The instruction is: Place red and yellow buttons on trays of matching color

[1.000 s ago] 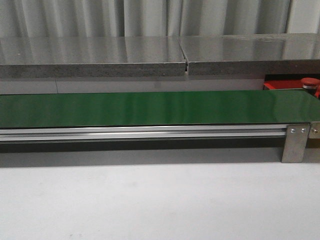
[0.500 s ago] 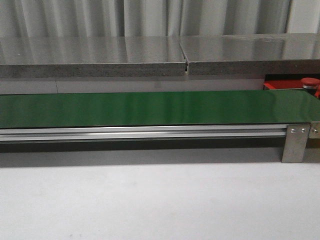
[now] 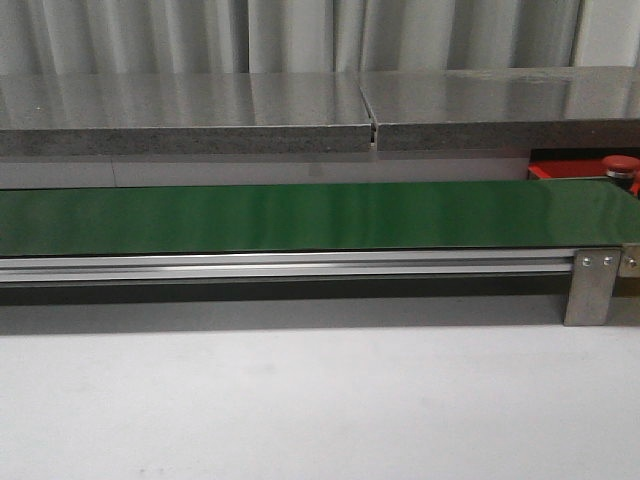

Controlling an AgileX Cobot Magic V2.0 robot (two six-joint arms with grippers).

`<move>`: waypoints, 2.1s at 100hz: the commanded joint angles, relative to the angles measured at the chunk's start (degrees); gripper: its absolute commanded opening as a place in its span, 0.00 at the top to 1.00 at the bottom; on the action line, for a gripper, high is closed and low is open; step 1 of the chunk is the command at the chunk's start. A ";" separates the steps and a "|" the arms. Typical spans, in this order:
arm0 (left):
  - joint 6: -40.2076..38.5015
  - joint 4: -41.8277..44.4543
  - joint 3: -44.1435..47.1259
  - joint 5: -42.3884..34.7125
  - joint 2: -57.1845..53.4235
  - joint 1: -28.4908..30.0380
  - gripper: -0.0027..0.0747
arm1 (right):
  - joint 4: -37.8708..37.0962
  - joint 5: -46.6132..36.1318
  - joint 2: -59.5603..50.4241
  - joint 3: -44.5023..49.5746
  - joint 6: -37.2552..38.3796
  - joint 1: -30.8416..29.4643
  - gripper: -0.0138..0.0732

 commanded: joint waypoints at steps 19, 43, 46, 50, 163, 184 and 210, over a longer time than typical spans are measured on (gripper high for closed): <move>-2.03 -0.03 -8.90 -4.20 13.35 1.42 0.99 | 0.59 -4.15 0.48 -1.48 -0.43 0.07 0.92; -2.03 -0.03 -14.15 -3.95 23.46 8.09 0.67 | 0.59 -4.15 0.48 -1.48 -0.43 0.07 0.92; -2.03 -0.03 -14.64 -3.95 24.33 9.27 0.60 | 0.59 -4.15 0.48 -1.48 -0.43 0.07 0.92; -2.03 0.07 -15.32 -3.80 25.52 10.50 0.49 | 0.59 -4.15 0.48 -1.48 -0.43 0.07 0.92; -3.99 -0.18 -42.09 20.59 64.42 38.56 0.33 | 0.59 -4.15 0.48 -1.48 -0.43 0.07 0.92; -5.29 1.21 -47.09 23.58 69.92 38.56 0.33 | 0.59 -4.15 0.48 -1.48 -0.43 0.07 0.92; -5.57 3.06 -50.67 23.03 73.57 38.56 0.33 | 0.59 -4.15 0.48 -1.48 -0.43 0.07 0.92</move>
